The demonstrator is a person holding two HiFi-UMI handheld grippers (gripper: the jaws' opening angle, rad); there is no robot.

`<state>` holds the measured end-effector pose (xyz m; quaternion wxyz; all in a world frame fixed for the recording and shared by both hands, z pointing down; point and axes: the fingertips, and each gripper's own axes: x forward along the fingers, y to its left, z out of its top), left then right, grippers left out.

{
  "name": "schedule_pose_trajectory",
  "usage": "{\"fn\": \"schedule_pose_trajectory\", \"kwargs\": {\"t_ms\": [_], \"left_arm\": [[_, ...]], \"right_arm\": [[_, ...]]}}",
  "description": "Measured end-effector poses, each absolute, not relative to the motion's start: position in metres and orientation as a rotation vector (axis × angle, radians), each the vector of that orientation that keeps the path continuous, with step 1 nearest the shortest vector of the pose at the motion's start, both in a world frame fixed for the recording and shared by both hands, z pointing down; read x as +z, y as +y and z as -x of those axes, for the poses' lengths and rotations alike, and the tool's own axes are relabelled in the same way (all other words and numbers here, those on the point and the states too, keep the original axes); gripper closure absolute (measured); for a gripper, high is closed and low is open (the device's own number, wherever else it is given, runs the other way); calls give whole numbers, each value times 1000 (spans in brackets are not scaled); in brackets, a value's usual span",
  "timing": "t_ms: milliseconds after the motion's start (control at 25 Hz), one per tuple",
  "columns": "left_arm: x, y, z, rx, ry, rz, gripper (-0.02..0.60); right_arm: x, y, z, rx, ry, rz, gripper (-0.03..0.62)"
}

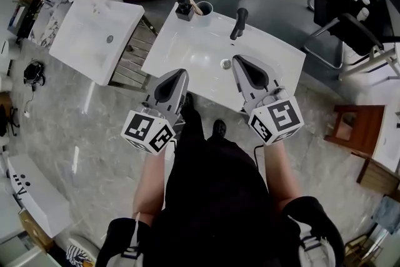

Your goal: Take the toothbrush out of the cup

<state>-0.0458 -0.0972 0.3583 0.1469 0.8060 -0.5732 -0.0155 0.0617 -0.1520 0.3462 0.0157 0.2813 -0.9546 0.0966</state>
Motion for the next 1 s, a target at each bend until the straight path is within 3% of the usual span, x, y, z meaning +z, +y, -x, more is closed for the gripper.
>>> {"fn": "schedule_pose_trajectory", "kwargs": {"t_ms": [720,1000], "left_arm": [[378,-163,99,-32,-1578,-2335,568],[378,-212,124,-23,-1456,-2403,568]], "right_arm": [[378,-221,-7,381,-2858,-977,563],[414,-269,36,237,-2660,-1110,563]]}}
